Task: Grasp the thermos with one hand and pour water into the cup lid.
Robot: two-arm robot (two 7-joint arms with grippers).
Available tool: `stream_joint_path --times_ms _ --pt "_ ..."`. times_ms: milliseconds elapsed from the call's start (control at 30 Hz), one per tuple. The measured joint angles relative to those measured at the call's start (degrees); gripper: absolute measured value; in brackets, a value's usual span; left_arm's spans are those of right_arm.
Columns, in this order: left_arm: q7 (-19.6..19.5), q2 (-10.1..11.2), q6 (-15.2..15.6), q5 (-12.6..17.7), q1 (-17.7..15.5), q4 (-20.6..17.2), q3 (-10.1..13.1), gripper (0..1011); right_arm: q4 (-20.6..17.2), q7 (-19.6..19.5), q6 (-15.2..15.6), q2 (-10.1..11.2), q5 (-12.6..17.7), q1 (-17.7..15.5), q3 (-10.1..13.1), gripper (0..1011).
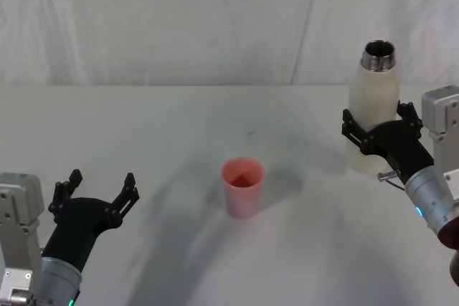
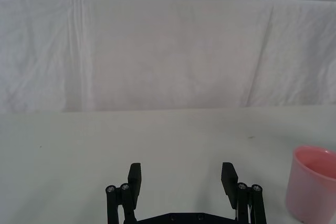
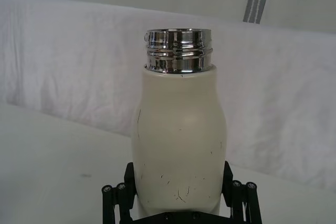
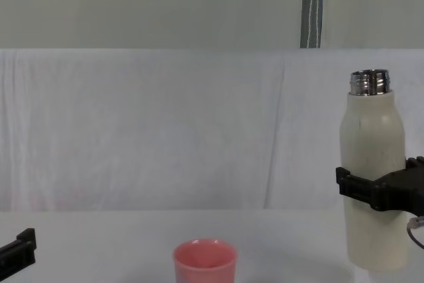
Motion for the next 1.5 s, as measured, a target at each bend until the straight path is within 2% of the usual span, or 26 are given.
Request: stream_joint_path --times_ms 267,600,1067,1233,1500 --pt "0.00 0.00 0.00 0.00 0.00 0.00 0.00 1001 -0.33 -0.07 0.51 0.73 -1.86 0.45 -0.90 951" --pt "0.00 0.00 0.00 0.00 0.00 0.00 0.00 1001 -1.58 -1.74 0.88 2.24 -7.21 1.22 -2.26 951" --pt "0.00 0.00 0.00 0.00 0.00 0.00 0.00 1001 -1.48 -1.68 0.87 2.12 -6.73 1.15 -2.17 951" --pt "0.00 0.00 0.00 0.00 0.00 0.00 0.00 1001 -2.16 -1.71 1.09 2.42 -8.37 1.44 -2.58 951" --pt "0.00 0.00 0.00 0.00 0.00 0.00 0.00 1001 -2.59 -1.50 1.22 2.16 -8.56 1.39 -2.31 951"
